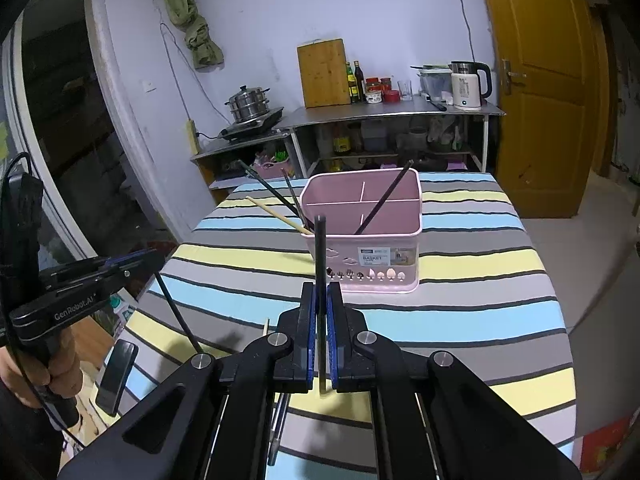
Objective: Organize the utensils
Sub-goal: 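Carry both black chopsticks over the pink basket and open both tools to drop them, then move both tools back down to the remaining chopsticks on the cloth, then grasp the wooden chopstick with the left tool while the right tool grasps a black chopstick, then carry both held chopsticks over the pink basket and open both tools to drop them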
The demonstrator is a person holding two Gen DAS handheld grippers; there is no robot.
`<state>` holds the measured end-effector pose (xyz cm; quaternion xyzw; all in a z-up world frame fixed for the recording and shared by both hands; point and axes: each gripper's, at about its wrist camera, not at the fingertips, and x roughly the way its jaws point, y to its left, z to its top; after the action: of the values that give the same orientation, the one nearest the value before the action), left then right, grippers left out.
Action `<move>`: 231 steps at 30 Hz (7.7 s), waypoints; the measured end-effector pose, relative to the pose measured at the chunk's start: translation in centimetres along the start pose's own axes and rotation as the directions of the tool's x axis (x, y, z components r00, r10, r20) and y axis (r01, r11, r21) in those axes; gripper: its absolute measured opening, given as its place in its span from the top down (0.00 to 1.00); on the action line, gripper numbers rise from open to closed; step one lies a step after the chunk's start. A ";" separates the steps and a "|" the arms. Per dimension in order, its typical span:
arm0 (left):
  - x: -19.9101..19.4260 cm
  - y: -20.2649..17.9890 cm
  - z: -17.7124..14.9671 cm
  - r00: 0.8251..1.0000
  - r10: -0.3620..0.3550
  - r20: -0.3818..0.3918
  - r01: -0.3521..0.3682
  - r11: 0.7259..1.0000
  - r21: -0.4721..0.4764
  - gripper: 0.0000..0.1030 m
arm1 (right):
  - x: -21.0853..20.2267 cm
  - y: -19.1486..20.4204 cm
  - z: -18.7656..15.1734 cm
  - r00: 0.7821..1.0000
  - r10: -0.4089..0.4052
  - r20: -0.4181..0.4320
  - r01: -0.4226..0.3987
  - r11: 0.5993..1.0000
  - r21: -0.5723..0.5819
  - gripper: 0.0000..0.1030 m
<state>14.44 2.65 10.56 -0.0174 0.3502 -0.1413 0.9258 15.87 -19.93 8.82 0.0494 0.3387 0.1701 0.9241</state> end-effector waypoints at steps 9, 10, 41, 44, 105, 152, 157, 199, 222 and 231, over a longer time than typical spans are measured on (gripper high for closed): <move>-1.5 -0.9 0.6 0.999 -0.047 0.019 0.047 0.999 -0.002 0.95 | -1.5 0.3 0.3 1.000 0.002 0.023 -0.002 1.000 -0.019 0.95; -1.5 -1.0 0.7 0.999 -0.048 0.020 0.048 0.999 -0.001 0.95 | -1.5 0.2 0.4 1.000 0.004 0.024 -0.003 1.000 -0.021 0.95; 0.3 -4.4 14.3 0.986 -0.095 0.136 0.089 0.995 0.050 0.95 | -0.7 0.4 11.4 0.982 -0.018 0.189 0.032 0.997 -0.070 0.96; 1.3 -4.4 15.3 0.986 -0.082 0.144 0.074 0.995 0.060 0.95 | 0.0 0.0 12.1 0.980 -0.019 0.198 0.031 0.998 -0.059 0.96; 0.8 -0.6 -5.0 0.999 -0.031 0.032 0.035 0.993 -0.109 0.69 | -0.3 -1.1 -5.0 1.000 -0.015 -0.002 0.015 0.995 0.098 0.84; 14.7 1.3 -10.5 0.966 0.069 -0.251 -0.100 0.988 -0.113 0.83 | 16.4 1.6 -9.3 0.940 0.077 -0.333 -0.056 0.996 0.072 0.87; 14.6 1.6 -10.5 0.962 0.061 -0.267 -0.082 0.994 -0.071 0.88 | 16.0 0.9 -9.5 0.936 0.062 -0.345 -0.039 0.997 0.073 0.87; 16.2 2.6 -7.1 0.948 0.040 -0.314 -0.058 0.997 -0.046 0.95 | 17.3 -2.5 -4.7 0.944 0.013 -0.330 0.033 0.991 0.133 0.93; 1.8 -0.9 0.7 0.999 0.003 -0.035 -0.002 0.999 0.032 0.95 | -0.2 0.3 3.0 1.000 0.031 0.002 -0.031 0.999 0.026 0.96; 0.5 -2.0 2.0 1.000 -0.012 -0.005 0.012 0.999 0.043 0.95 | -3.2 0.9 2.9 0.999 0.010 0.041 -0.010 1.000 0.002 0.96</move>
<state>15.64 0.43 12.04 0.0009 0.3493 -0.1544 0.9242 15.19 -20.18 13.18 0.0554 0.3196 0.1735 0.9299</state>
